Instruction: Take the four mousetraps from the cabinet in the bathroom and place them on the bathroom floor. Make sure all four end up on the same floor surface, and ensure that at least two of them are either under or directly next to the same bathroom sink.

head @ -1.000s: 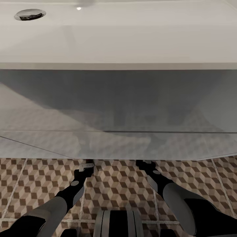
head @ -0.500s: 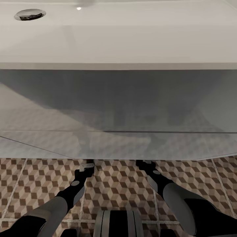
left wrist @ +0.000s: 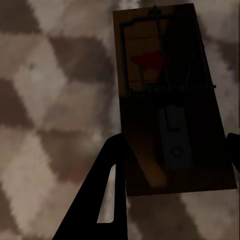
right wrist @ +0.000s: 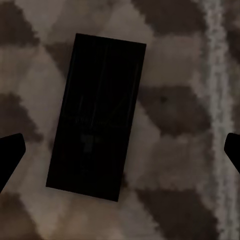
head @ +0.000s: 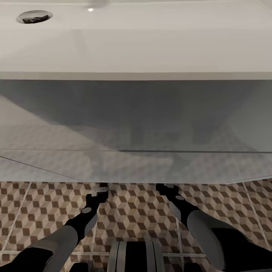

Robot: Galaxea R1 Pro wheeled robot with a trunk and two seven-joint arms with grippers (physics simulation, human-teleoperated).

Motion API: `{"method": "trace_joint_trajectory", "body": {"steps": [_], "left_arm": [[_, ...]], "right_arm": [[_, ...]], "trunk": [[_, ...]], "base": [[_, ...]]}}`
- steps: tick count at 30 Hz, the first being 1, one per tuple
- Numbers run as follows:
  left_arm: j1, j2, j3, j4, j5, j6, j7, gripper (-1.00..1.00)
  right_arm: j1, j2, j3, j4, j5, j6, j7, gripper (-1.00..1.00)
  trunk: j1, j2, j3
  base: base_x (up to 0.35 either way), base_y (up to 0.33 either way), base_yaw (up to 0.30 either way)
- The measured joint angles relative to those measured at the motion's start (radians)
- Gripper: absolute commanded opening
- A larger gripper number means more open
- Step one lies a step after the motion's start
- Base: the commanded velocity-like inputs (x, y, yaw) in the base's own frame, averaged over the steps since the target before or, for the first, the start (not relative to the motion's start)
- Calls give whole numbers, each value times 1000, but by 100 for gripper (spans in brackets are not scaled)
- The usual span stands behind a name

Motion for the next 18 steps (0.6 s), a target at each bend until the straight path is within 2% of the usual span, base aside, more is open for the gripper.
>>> {"method": "trace_joint_trajectory", "body": {"steps": [9, 18], "left_arm": [[0, -1, -1, 0, -1, -6, 0, -100], [0, -1, -1, 0, 0, -41, 0, -100]], "right_arm": [[0, 0, 0, 0, 0, 0, 0, 100], [0, 0, 0, 0, 0, 0, 0, 100]], "trunk": [[0, 0, 0], [0, 0, 0]], "base": [[139, 0, 0], [34, 0, 0]]}}
